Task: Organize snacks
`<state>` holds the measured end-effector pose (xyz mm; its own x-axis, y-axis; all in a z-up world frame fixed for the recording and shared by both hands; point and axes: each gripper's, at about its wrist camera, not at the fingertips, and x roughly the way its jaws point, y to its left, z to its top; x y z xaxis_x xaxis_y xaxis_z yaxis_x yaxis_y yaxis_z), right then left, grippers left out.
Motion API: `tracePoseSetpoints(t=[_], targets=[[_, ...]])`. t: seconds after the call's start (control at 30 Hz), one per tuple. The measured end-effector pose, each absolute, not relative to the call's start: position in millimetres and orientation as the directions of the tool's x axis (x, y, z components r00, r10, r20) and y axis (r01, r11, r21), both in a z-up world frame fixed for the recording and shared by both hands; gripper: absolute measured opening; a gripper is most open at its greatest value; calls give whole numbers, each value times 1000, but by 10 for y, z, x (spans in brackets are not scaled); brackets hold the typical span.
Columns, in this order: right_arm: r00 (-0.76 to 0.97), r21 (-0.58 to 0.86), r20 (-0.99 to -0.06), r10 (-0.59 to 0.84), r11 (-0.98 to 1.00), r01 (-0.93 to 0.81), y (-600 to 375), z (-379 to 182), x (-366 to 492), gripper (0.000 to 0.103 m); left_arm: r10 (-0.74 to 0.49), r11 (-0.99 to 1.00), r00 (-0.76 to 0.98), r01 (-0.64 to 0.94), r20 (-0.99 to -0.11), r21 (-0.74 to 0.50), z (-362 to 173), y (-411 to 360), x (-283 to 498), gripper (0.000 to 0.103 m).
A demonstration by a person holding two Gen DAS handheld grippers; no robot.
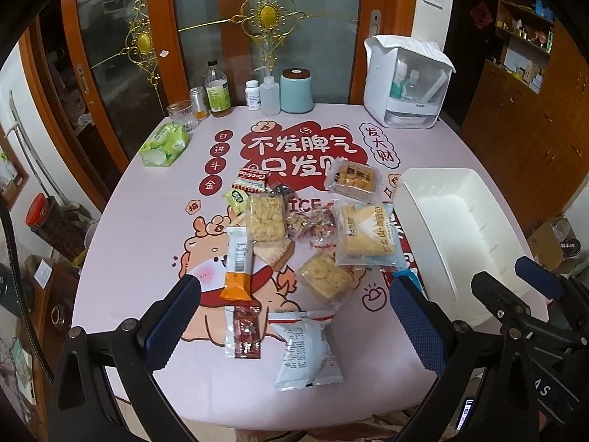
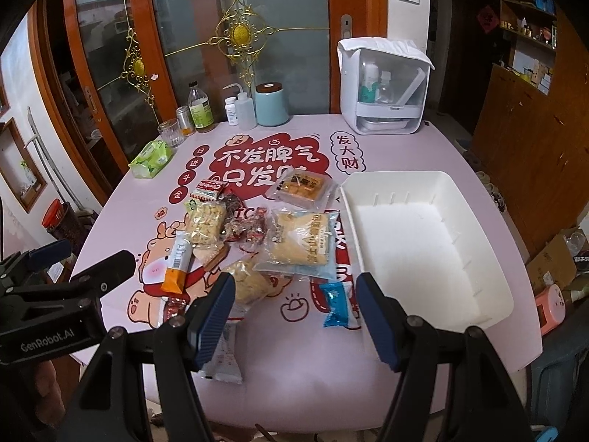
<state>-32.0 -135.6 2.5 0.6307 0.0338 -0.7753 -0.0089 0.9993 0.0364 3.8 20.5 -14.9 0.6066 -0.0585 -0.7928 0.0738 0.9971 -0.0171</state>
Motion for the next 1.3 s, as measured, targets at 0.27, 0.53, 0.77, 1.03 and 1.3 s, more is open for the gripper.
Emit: tracePoseSetpoints(t=[0.27, 0.53, 0.77, 1.03, 1.3], targets=[[595, 37, -803, 35, 999, -9, -925, -20, -171, 69, -55, 998, 596, 67, -801, -19, -77, 630, 216, 102], [497, 59, -867, 27, 997, 48, -687, -298, -63, 68, -21, 999, 587, 35, -809, -1, -149, 1273, 433, 102], [376, 94, -925, 60, 993, 72, -569, -798, 26, 69, -22, 994, 492, 101, -870, 32, -618, 1578, 688, 102], [219, 140, -967, 128, 989, 37, -362, -1534, 74, 69, -171, 948, 252, 306, -952, -89, -1502, 1383, 692, 102], [170, 164, -973, 156, 986, 36, -245, -1944, 111, 70, -188, 966, 164, 212, -968, -151, -2089, 1489, 781, 100]])
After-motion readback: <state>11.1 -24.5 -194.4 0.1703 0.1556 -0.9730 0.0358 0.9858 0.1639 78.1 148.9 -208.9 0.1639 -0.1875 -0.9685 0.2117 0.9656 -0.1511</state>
